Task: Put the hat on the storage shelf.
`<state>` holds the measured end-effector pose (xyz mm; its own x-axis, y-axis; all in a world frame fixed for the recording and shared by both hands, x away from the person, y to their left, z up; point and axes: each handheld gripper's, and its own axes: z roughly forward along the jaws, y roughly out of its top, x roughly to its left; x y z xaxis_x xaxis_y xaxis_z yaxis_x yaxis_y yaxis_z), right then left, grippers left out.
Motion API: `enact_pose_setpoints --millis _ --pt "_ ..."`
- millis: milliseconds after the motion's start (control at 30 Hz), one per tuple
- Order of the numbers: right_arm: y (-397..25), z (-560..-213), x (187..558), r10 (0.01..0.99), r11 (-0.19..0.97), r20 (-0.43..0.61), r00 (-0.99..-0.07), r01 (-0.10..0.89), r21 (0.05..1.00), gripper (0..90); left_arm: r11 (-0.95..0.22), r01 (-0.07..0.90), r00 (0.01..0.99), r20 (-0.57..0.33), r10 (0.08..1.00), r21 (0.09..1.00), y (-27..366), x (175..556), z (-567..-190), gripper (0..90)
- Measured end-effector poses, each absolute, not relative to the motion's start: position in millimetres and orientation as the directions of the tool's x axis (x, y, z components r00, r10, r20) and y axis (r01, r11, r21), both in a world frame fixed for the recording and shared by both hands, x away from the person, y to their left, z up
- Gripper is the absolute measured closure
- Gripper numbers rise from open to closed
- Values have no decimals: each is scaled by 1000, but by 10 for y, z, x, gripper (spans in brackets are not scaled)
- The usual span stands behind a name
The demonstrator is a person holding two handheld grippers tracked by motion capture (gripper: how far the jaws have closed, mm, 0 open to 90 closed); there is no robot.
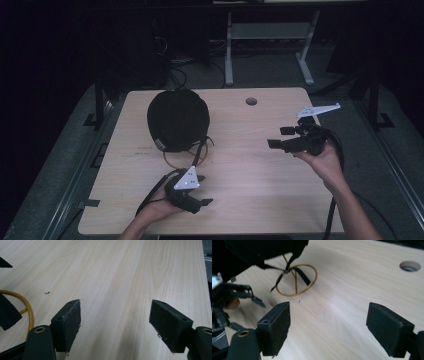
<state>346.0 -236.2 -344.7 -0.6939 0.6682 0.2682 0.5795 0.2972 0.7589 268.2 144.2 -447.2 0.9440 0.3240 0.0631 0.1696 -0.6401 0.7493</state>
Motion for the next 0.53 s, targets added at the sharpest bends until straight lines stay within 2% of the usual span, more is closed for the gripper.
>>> enact_pose_setpoints --millis 533 --pt "-2577 -3801 3089 690 296 265 -673 597 745 181 -641 158 945 73 319 751 1433 2680 -4480 250"
